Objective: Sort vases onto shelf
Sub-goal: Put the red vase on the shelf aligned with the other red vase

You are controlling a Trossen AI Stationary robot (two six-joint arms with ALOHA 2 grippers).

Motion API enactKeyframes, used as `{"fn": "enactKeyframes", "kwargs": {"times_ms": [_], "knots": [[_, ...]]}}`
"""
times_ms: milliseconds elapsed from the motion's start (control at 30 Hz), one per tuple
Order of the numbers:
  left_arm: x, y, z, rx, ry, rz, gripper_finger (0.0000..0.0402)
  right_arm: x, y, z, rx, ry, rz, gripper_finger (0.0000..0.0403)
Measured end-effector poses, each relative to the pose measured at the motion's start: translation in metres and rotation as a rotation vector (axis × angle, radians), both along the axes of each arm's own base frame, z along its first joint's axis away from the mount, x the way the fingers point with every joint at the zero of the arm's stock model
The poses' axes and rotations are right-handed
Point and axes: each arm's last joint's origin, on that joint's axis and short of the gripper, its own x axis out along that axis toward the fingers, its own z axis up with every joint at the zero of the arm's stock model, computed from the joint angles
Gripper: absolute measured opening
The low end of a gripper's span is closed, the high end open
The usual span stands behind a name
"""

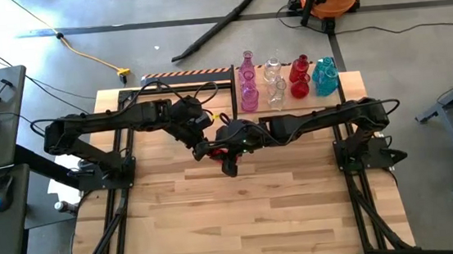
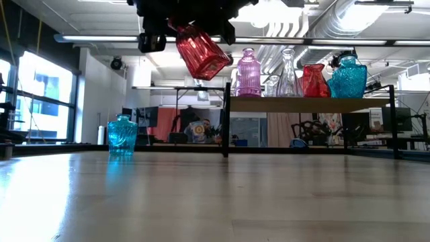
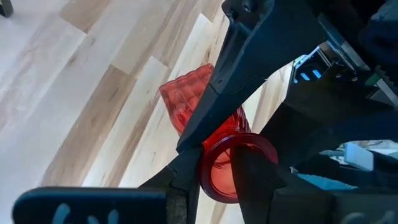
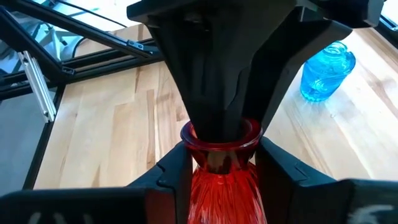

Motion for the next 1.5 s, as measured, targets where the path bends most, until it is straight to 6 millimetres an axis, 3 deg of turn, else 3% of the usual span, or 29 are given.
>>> {"fn": "enactKeyframes", "kwargs": {"times_ms": [267, 833, 1133, 1500], "knots": [[-0.002, 0.005, 0.001, -0.121, 0.009, -0.002, 0.0089, 0.000, 0.000, 0.001, 0.016, -0.006, -0.008, 0.0113], [-0.023, 0.014, 0.020, -0.100, -0.050, 0.014, 0.0086, 0.002, -0.001, 0.006, 0.037, -0.050, -0.038, 0.0113], [-0.026, 0.014, 0.028, -0.075, -0.105, 0.015, 0.0088, -0.006, -0.003, 0.020, 0.023, -0.091, -0.073, 0.0113], [-0.028, 0.016, 0.035, -0.060, -0.168, 0.028, 0.0088, -0.008, -0.003, 0.024, 0.013, -0.103, -0.091, 0.0113]]}}
